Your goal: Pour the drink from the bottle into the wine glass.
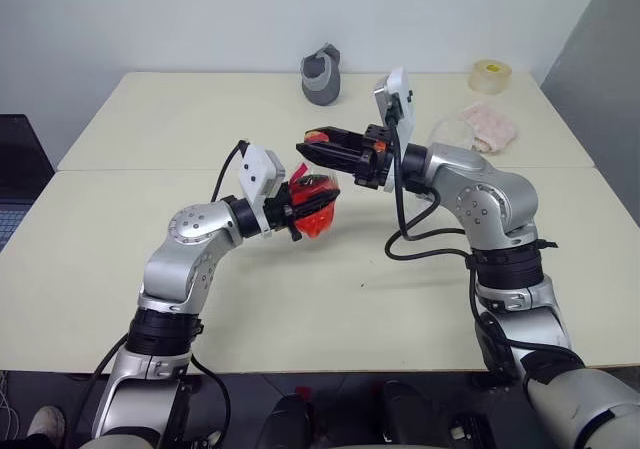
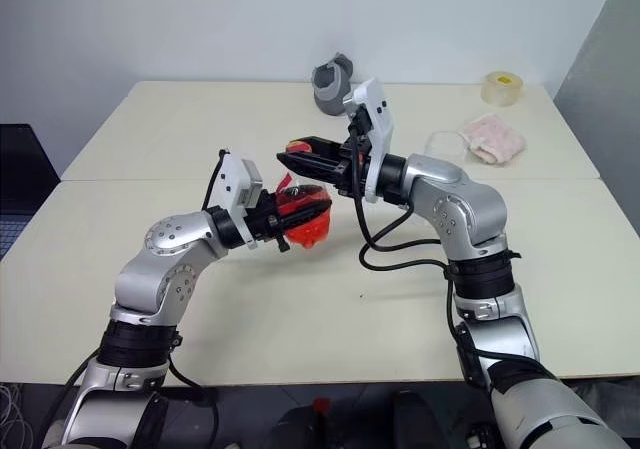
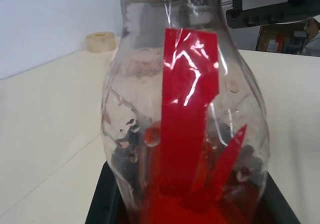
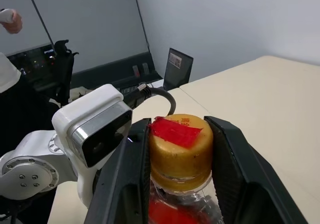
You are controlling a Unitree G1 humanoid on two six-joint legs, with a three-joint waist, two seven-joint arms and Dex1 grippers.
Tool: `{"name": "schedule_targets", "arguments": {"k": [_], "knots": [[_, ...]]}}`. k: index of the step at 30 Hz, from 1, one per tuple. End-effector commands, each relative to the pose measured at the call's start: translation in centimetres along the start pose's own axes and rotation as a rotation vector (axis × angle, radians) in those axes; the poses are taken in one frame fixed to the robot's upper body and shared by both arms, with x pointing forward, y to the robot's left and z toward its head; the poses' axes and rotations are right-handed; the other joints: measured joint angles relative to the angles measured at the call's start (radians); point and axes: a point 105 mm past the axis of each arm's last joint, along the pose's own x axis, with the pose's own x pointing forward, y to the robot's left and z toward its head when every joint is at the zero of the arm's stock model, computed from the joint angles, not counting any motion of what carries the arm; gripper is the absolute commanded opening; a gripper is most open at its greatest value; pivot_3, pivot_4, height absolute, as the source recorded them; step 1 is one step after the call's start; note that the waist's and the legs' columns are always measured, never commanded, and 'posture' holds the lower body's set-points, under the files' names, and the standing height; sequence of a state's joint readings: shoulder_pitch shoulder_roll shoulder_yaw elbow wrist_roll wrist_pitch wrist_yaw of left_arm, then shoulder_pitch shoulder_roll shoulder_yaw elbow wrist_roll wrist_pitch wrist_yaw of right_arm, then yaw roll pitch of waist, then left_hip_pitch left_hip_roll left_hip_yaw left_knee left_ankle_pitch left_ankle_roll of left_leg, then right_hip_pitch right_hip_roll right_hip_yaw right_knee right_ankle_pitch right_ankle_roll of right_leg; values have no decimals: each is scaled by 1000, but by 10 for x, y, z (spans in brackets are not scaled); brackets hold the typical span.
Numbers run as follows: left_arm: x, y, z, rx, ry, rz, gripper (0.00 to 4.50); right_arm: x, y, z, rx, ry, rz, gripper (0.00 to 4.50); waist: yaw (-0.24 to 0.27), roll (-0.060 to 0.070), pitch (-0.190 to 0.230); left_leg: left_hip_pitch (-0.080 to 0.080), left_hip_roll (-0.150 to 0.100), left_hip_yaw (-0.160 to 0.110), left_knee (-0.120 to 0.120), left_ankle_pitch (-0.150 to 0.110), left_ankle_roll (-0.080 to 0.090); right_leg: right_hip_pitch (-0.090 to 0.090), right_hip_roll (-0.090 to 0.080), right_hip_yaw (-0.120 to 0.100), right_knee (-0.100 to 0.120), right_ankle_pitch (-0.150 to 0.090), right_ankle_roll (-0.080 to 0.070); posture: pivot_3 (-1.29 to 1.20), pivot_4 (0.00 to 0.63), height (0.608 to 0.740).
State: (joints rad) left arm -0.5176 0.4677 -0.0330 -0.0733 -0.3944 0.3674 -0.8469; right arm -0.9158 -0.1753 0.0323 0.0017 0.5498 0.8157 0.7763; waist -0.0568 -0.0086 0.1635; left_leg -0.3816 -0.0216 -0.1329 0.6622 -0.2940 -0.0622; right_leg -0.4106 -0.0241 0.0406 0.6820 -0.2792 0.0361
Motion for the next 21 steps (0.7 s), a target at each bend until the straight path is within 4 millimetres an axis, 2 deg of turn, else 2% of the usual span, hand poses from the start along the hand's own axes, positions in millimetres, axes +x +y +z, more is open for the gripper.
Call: {"name": "schedule_targets", "arguments": {"k": [1, 7, 13, 21], "knots": [[-1, 5, 16, 55, -51, 29, 1343, 9, 39, 20, -83, -74, 202, 1307, 0, 0, 0, 0, 0, 0, 0, 0, 0, 0, 0, 0, 0, 0, 0, 0, 150, 740], [-2, 3, 15, 57, -52, 25, 1343, 10, 39, 13, -227, -57, 190, 1307, 0, 0, 0, 0, 0, 0, 0, 0, 0, 0, 0, 0, 0, 0, 0, 0, 150, 740], [1, 0, 15, 61, -59, 13, 1343, 12, 31, 18, -233, -88, 138, 1307, 0, 0, 0, 0, 0, 0, 0, 0, 0, 0, 0, 0, 0, 0, 0, 0, 150, 740], [2, -3, 16, 64, -64, 7, 1343, 11, 32, 18, -229, -92, 130, 4074, 0, 0, 0, 0, 0, 0, 0, 0, 0, 0, 0, 0, 0, 0, 0, 0, 150, 740]]}}
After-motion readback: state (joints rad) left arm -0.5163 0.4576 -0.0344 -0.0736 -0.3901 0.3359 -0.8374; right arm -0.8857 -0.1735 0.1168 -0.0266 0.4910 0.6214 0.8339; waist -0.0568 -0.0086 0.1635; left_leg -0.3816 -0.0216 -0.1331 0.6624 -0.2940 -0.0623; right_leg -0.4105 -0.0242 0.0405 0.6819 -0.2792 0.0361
